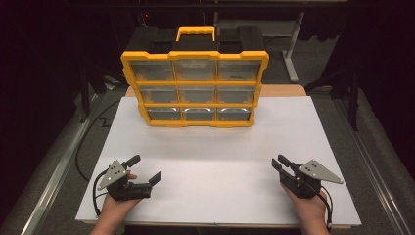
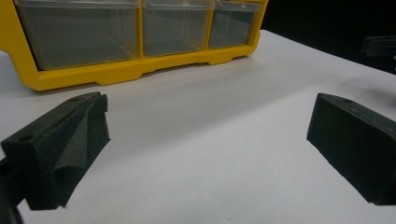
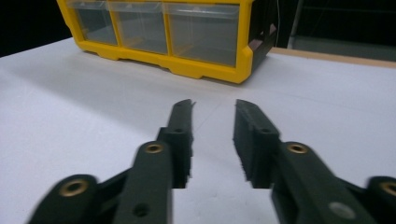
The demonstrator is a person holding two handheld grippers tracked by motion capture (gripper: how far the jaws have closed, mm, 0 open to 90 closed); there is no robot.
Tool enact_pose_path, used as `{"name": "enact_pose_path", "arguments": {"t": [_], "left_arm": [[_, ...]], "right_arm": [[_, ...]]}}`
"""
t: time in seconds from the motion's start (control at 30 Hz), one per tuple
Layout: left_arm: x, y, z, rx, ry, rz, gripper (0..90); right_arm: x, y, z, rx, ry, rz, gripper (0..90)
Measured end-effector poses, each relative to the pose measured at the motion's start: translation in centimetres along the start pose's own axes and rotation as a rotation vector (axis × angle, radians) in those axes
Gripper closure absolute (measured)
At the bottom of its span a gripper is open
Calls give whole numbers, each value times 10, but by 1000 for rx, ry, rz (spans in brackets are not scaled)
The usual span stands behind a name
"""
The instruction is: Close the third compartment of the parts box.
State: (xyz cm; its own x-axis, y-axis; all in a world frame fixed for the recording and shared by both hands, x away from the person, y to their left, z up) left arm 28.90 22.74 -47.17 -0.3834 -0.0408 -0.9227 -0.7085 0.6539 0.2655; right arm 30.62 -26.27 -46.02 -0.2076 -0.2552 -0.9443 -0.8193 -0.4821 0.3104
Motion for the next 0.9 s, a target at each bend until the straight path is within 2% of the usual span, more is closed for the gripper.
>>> {"name": "enact_pose_path", "arguments": {"t": [0.1, 0.27, 0.4, 0.5, 0.67, 0.77, 0.9], "left_arm": [[0, 1, 0, 3, -5, -2, 2], [-1, 2, 2, -2, -3, 5, 2], [0, 1, 2, -10, -3, 15, 2], [0, 0, 2, -19, -16, 25, 2], [0, 0, 4, -29, -22, 31, 1], [0, 0, 5, -34, -19, 30, 2], [0, -2, 3, -29, -17, 36, 1]], "right_arm": [[2, -3, -2, -8, -13, 26, 505], [4, -9, -4, -11, 9, 67, 268], [4, -9, -2, -20, 6, 66, 121], [0, -5, 0, -10, 5, 33, 20], [-4, 9, -2, -1, -15, -41, 1], [-2, 15, -4, -9, -19, -49, 1], [-1, 11, -4, -2, -15, -46, 1]]}}
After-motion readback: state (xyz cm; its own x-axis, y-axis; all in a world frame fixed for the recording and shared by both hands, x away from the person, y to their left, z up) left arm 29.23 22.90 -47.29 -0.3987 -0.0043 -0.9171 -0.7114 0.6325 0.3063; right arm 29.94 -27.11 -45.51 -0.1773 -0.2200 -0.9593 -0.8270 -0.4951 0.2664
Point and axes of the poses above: each handheld gripper's, and its own axes: y roughly backward along the jaws, x roughly out of its underside, z roughly to its left, the point moved 2 cm from there along -y, roughly forward along the jaws, and after that the axes turned 8 degrees about y, right-handed, at the moved point
